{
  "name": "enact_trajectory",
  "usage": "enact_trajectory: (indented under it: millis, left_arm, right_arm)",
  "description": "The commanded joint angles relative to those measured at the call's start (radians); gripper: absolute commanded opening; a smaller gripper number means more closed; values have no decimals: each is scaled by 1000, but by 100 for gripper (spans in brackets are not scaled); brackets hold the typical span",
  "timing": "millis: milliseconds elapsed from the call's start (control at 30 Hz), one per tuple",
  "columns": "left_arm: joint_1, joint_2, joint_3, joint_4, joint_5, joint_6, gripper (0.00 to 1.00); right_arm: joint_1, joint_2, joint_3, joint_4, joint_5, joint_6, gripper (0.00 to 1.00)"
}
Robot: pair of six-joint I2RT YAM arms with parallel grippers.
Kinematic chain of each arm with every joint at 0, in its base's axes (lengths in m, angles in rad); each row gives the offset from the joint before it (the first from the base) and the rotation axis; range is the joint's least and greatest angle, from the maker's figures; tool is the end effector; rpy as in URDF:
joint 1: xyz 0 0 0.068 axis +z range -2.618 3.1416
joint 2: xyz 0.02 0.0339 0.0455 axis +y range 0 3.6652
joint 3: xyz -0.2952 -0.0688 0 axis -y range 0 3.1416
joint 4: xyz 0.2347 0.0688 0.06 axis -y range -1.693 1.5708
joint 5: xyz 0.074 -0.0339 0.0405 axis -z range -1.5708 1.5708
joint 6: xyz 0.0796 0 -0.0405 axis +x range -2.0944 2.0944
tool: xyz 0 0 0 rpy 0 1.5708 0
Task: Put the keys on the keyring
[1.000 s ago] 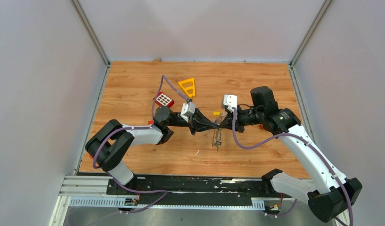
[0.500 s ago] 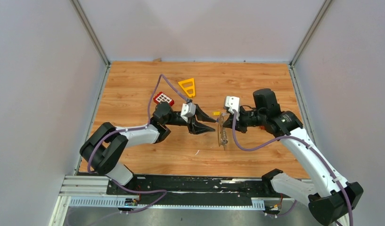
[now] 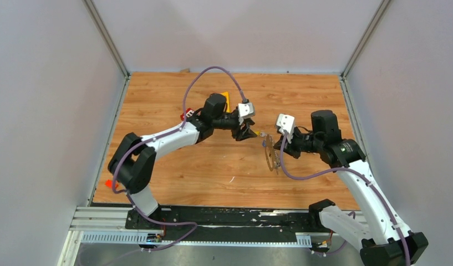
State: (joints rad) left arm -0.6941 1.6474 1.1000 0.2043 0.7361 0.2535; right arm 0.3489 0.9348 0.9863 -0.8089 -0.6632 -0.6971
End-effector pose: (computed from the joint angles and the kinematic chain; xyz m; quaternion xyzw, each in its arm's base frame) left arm 0.2729 -0.2966 0.2922 0.5324 0.5841 -0.4044 0.4602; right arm 0.1480 0.1060 0.3290 -0.5453 0.6880 0.2297 0.4202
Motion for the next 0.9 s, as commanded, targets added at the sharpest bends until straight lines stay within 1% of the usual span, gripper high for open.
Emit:
enact_trajectory:
  millis: [0,33,67,133,300,400,600,867]
  left_arm:
    - [3,186,185,-257,-130,-60,63]
    - [3,229,215,-294,-139,-90,63]
    - [4,271,285,-331,-143,-116,63]
    - [4,347,372,-388,-150,-163,63]
    - [4,470,504,-429,-207,-300,61]
    - [2,529,576,-461,-258,-346,60]
    - [-21,616,688,-512,-342,-368,54]
    - [-41,698,777,-552,-393,-372,52]
  right_arm:
    - [-51,-54,-12,17,20,6,0]
    - [-61,-59,-14,13,25,7,0]
    - [-69,-65,-18,9,31,8,0]
    - [-85,-69,-26,3,42,12,0]
    - [-118,-86,-51,6,69,23,0]
    - [-133,-97,-67,10,73,27,0]
    - [-148,-118,-93,11,77,32,0]
    - [-155,-137,-104,9,75,38,0]
